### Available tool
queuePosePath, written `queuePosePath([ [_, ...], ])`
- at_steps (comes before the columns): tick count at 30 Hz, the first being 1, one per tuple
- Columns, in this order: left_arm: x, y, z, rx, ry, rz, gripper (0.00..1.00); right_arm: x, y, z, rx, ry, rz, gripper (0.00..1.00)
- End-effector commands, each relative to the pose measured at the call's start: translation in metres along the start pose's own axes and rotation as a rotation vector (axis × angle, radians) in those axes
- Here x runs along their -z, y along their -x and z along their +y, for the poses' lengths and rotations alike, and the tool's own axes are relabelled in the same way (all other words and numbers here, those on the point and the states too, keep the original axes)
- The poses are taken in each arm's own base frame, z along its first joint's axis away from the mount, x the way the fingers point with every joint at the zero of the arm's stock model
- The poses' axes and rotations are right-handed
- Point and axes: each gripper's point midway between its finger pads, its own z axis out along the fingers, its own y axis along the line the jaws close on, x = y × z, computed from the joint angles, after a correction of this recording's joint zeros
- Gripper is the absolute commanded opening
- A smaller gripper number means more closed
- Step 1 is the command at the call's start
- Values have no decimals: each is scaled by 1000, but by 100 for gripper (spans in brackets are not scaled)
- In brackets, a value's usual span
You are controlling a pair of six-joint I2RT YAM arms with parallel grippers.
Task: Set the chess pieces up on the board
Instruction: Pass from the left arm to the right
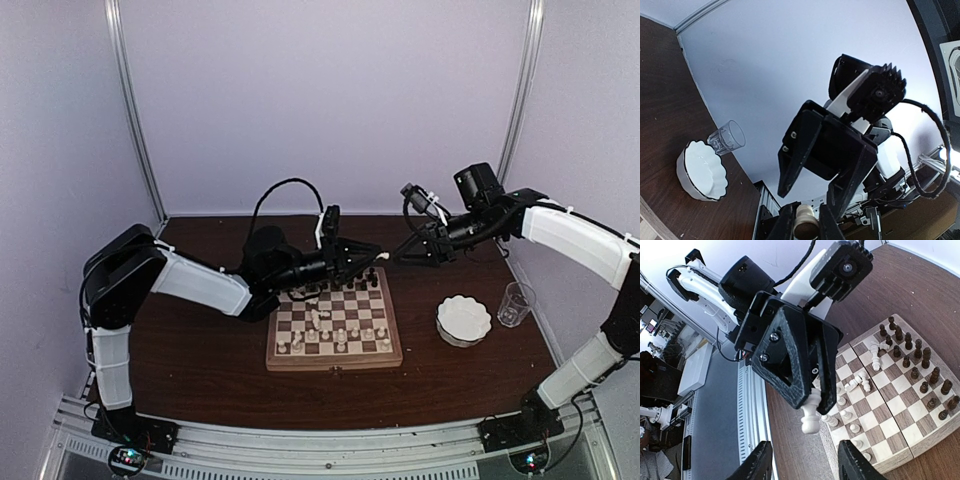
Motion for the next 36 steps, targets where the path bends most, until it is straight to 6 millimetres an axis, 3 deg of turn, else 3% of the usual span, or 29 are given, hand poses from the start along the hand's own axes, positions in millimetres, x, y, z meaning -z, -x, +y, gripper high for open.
queuePosePath([
  [1,-5,5,-19,-30,-76,-28,9,-2,14,15,14,67,-54,46],
  [12,-8,4,-17,-10,-97,-33,9,-6,15,8,-11,54,-47,43],
  [21,-8,4,-15,2,-106,-40,9,-10,14,10,-20,81,-48,29],
  [36,-7,5,-18,13,-133,-59,9,-15,14,10,-9,73,-38,24],
])
